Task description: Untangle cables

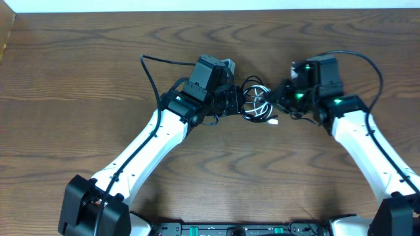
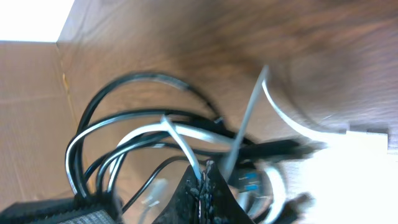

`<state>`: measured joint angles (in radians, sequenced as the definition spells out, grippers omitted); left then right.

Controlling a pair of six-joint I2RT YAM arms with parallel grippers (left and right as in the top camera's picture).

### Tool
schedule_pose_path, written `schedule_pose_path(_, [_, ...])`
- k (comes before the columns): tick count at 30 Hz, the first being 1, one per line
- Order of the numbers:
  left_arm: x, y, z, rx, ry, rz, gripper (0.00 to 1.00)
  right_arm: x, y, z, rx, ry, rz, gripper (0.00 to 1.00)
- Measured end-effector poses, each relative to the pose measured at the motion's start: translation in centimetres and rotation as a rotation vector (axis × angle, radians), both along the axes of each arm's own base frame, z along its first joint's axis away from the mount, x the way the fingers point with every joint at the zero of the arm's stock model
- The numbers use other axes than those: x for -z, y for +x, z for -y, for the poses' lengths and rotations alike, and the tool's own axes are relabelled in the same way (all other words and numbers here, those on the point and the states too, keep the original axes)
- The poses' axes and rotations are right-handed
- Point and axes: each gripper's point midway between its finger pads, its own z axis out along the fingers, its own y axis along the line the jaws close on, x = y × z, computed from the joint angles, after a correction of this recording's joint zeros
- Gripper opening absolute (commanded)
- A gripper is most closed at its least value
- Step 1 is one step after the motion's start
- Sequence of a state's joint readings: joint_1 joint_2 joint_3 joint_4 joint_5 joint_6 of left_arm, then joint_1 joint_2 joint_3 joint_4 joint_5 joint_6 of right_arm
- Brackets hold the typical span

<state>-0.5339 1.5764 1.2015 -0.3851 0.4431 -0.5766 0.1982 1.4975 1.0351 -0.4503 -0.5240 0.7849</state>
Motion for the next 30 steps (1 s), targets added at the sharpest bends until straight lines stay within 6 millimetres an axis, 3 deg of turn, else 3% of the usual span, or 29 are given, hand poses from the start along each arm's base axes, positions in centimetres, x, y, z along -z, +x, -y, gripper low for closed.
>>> schedule_pose_path(3, [0.0, 0.0, 0.0, -0.001, 0.000, 0.000, 0.07, -0.5, 0.7, 1.7, 0.023, 0.000, 0.030, 0.01])
schedule_pose_path(9, [0.5, -0.2, -0.4, -0.011, 0.025, -0.018, 0.07, -4.5, 1.8, 5.7, 0.081, 0.029, 0.170, 0.01])
schedule_pose_path(14, [0.7, -0.2, -0.7, -0.019, 0.038, -0.022, 0.08, -8.2, 1.1, 10.2, 0.169, 0.033, 0.267, 0.01])
schedule_pose_path(19, [0.7, -0.2, -0.7, -0.020, 0.040, -0.021, 0.08, -8.7, -0.3, 14.0, 0.254, 0.012, 0.260, 0.01])
schedule_pose_path(22, [0.7, -0.2, -0.7, -0.020, 0.039, -0.021, 0.08, -8.4, -0.8, 14.0, 0.243, 0.014, 0.240, 0.26])
schedule_pose_path(23, [0.7, -0.2, -0.7, -0.020, 0.039, -0.021, 0.08, -8.3, -1.0, 13.6, 0.222, 0.014, 0.241, 0.39])
schedule_pose_path(25, [0.7, -0.2, -0.7, -0.020, 0.039, -0.021, 0.08, -8.2, -1.3, 12.3, 0.173, 0.020, 0.238, 0.54])
schedule_pose_path(30, [0.7, -0.2, -0.7, -0.020, 0.039, -0.021, 0.09, -8.4, -2.2, 7.6, 0.014, 0.031, 0.259, 0.56])
